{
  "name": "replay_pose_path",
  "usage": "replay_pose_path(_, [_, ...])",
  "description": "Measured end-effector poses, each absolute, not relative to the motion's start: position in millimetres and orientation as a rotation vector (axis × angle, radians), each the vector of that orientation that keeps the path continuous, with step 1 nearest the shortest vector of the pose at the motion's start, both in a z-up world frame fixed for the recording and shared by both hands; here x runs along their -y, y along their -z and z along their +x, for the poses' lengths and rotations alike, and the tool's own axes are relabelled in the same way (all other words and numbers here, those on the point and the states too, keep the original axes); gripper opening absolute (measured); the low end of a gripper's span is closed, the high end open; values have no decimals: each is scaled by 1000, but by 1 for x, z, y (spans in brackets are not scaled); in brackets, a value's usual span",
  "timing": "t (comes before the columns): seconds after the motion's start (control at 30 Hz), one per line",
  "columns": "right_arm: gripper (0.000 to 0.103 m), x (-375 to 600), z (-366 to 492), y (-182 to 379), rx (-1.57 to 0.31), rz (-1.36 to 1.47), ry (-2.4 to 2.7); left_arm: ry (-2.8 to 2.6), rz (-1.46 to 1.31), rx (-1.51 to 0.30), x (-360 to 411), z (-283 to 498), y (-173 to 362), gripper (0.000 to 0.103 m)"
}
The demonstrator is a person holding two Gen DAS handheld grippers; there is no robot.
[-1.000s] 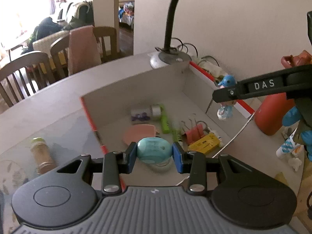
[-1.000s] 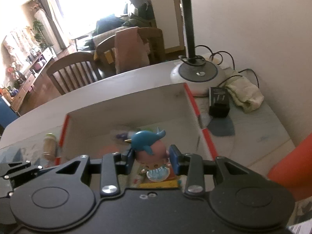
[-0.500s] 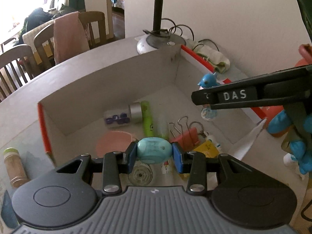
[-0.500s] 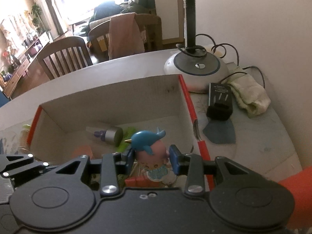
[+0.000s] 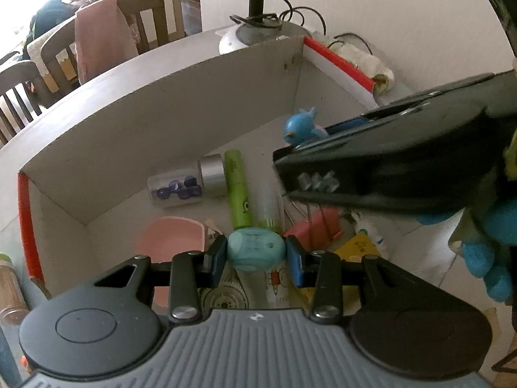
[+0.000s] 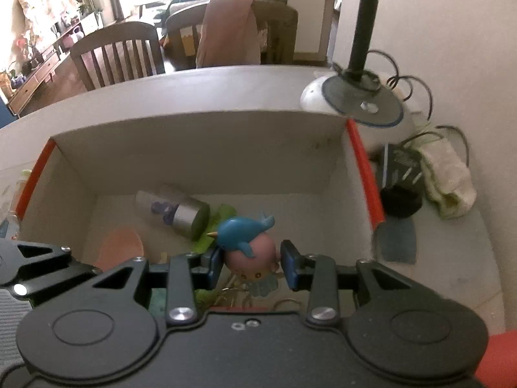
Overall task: Organize rigid objects
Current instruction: 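Open both grippers to drop the egg and doll keychain into the box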
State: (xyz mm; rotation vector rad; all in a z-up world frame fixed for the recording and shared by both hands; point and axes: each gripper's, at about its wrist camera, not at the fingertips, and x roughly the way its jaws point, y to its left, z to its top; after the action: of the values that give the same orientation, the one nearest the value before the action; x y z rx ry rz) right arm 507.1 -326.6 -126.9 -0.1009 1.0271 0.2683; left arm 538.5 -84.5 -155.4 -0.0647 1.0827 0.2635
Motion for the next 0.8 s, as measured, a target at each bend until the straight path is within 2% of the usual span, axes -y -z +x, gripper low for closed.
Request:
replay_pose_path(0.5, [37, 326, 511, 138, -1097, -78, -288, -233, -115, -1219, 78, 552, 169, 38])
replay_pose_path(0.8, [43, 332, 504, 132, -1066, -66, -274, -216, -77, -1237, 86, 550, 168, 39])
